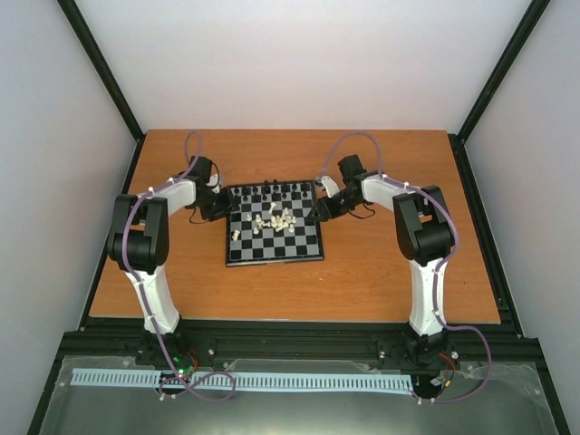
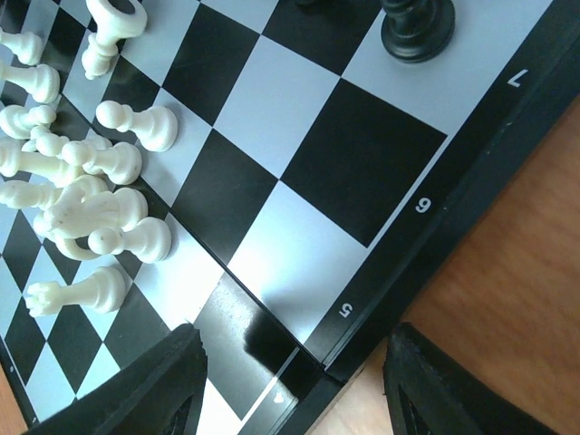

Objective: Set up the chess pieces on the board

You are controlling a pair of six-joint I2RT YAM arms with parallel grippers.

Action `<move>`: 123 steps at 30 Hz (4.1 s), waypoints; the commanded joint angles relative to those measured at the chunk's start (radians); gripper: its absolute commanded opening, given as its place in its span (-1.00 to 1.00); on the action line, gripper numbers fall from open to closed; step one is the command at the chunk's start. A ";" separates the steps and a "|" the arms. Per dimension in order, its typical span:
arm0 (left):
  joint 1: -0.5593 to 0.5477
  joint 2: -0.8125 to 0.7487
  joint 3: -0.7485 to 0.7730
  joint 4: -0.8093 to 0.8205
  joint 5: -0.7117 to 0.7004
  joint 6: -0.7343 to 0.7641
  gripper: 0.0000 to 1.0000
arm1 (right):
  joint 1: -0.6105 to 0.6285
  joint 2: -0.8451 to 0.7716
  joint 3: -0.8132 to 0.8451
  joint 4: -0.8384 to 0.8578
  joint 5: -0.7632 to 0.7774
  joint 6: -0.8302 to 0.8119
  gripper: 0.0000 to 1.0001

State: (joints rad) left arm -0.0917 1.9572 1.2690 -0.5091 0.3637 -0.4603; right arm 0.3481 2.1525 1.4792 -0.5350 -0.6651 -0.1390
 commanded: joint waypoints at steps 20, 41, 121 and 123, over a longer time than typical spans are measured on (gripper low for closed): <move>-0.310 -0.177 -0.289 0.126 -0.027 -0.083 0.03 | -0.101 -0.252 -0.363 -0.171 0.061 -0.255 0.05; -0.336 -0.669 -0.390 0.071 -0.243 -0.019 0.33 | -0.324 -0.641 -0.344 -0.315 0.008 -0.384 0.12; -0.296 -0.855 -0.308 -0.231 -0.626 0.102 0.86 | 0.350 -0.529 -0.170 -0.226 0.367 -0.325 -0.94; -0.296 -0.851 -0.308 -0.231 -0.618 0.106 0.86 | 0.350 -0.569 -0.201 -0.218 0.379 -0.325 -0.95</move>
State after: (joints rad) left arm -0.3965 1.0962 0.9562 -0.7349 -0.2661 -0.3840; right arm 0.6899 1.6535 1.3289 -0.7437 -0.2977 -0.4778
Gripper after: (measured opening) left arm 0.932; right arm 0.113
